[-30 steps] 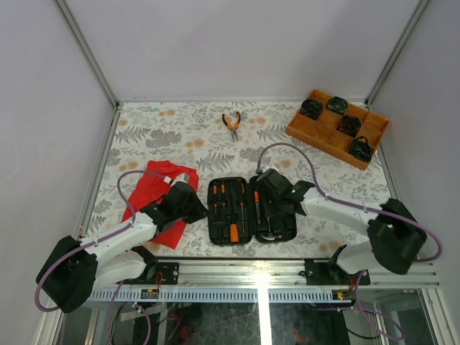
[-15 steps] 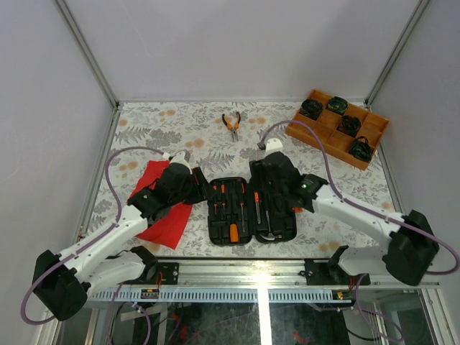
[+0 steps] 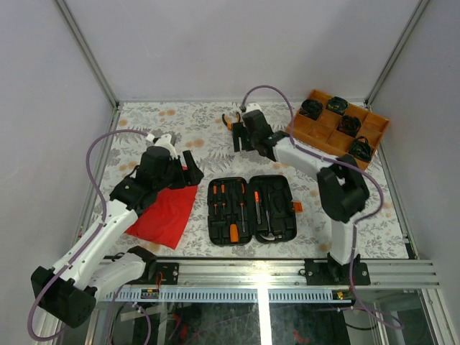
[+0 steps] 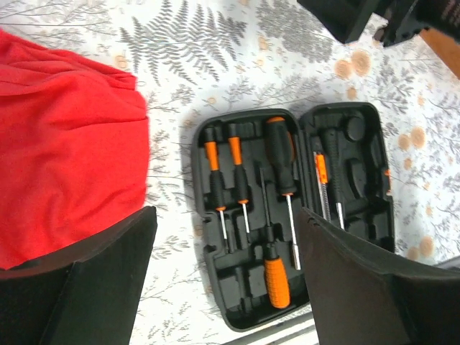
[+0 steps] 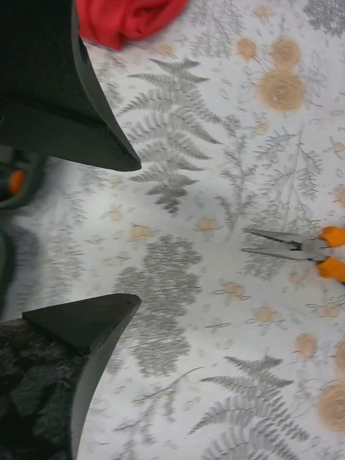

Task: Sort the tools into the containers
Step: Place the hammer in the storage box, then pick up the pliers at the center of the board.

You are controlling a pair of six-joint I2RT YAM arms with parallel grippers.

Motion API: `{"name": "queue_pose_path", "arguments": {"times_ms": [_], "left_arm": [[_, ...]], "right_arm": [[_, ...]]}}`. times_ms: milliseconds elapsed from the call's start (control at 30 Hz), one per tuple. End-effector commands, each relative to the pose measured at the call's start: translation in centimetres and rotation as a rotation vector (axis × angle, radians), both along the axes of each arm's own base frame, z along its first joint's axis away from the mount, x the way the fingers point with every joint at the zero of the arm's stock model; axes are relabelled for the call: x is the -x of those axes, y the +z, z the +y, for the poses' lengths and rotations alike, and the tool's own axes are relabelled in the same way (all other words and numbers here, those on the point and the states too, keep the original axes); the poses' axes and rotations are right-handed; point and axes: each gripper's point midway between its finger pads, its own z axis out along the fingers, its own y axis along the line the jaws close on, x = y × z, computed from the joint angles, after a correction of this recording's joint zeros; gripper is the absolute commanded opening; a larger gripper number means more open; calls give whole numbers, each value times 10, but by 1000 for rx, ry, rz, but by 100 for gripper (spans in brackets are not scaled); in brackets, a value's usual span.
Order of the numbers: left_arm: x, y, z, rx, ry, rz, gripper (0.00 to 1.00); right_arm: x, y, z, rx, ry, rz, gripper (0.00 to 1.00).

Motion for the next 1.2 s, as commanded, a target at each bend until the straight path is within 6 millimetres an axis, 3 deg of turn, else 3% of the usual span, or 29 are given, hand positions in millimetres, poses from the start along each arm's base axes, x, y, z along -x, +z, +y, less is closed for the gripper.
{"name": "queue_pose_path", "arguments": {"times_ms": [0,233,367,733,1167], "left_arm": [[2,-9,19,-48,3,7,76],[12,1,32,-42,53,-29,76],[15,9,40,-36,88,-65,77],[15,9,43,-33,107,-77,77],[13,6,42,-41,108,-73,77]], "right_arm": [[-39,0,25,30,67,-21,76],[-84,-30,27,65,43,-14,76],[-99,-50,31,83,54,17,77],[-122,-70,49,85,75,35,79],[-133,-95,41,159,49,38,70]]}}
